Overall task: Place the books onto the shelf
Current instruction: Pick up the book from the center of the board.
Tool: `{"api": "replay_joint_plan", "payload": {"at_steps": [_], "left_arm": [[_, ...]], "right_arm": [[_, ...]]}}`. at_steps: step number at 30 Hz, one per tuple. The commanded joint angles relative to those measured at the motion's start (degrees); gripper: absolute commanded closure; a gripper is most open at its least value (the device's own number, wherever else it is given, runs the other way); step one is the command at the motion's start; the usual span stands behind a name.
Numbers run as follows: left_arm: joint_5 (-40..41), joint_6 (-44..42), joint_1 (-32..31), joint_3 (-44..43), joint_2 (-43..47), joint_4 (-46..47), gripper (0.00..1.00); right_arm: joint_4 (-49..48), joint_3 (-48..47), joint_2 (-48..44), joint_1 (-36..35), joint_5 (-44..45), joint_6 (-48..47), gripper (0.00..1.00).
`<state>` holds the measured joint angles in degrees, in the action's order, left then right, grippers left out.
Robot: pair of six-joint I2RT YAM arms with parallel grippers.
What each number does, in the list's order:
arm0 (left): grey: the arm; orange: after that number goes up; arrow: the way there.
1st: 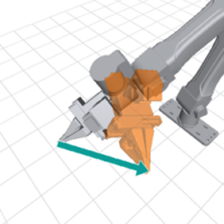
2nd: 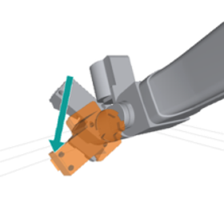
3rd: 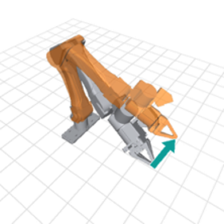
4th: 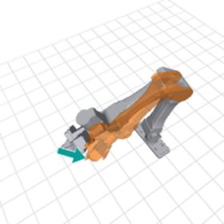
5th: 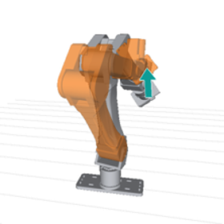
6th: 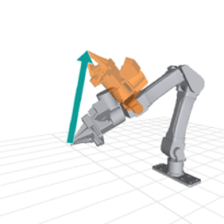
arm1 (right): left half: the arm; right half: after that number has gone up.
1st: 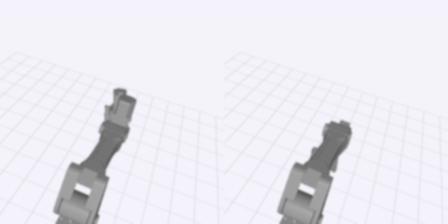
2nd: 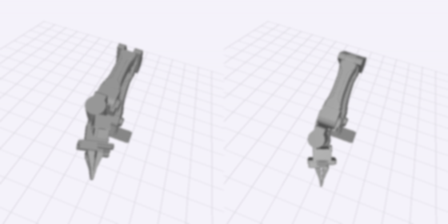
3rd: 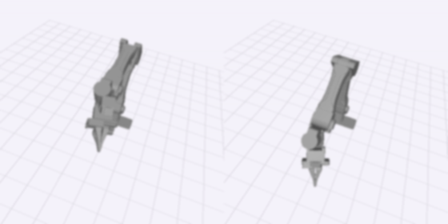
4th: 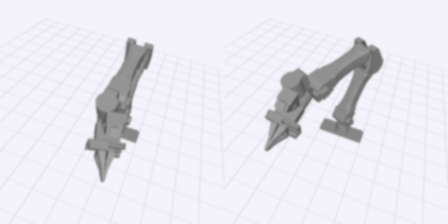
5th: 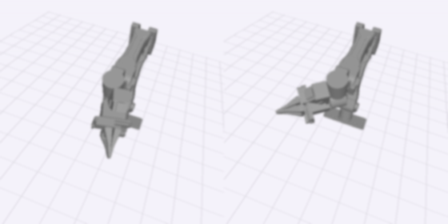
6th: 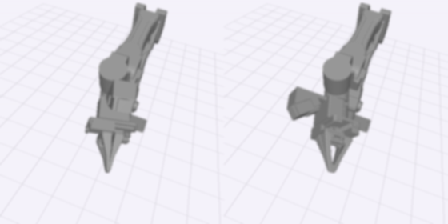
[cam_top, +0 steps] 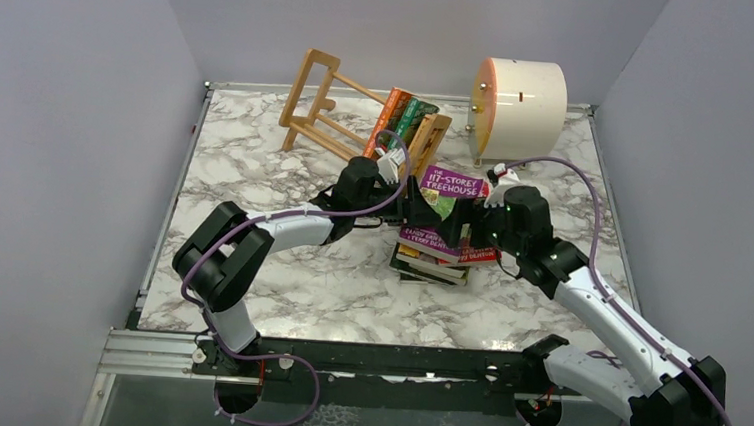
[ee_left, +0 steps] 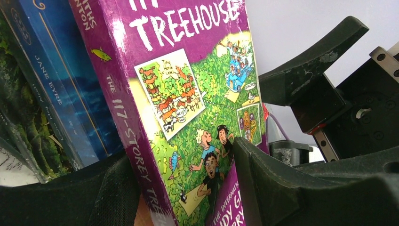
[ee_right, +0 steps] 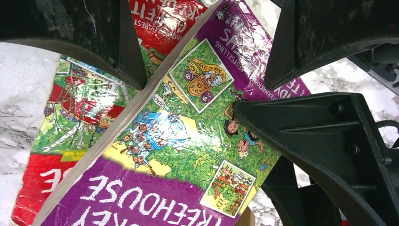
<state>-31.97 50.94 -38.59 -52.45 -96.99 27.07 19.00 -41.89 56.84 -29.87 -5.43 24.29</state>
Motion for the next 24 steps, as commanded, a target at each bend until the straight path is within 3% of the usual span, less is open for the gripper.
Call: {"api": "replay_joint_plan", "payload": {"at_steps": [1,6,9,18,22,24], "left_arm": [[-4.33,1.05,-1.45,-0.48,0.22,6.3,0.42],[-3.99,1.27,-1.66,-0.92,0.16,6.91,0.44],[-3.89,1.4,-1.75,-1.21,-0.04,7.11,0.5],[-3.2,1.5,-2.01,-1.33,1.02,7.47,0.77],[-3.45,1.62,-2.18,-1.98,2.06,7.56,1.0],[-3.41,1.54,-2.19,-2.46,3.02,7.56,1.0]], "right_arm": [[-5.98,0.8,0.22,-0.37,-6.87,-0.33,0.07],[-7.19,1.41,-0.25,-0.36,-8.28,-0.65,0.07],[-7.53,1.61,-0.58,-0.36,-8.69,-0.73,0.07],[-7.95,2.19,-2.37,-0.37,-9.55,-1.08,0.07],[-7.01,2.24,-4.09,-0.37,-8.55,-1.23,0.07],[-6.59,2.46,-5.33,-0.37,-7.18,-1.3,0.07]]}}
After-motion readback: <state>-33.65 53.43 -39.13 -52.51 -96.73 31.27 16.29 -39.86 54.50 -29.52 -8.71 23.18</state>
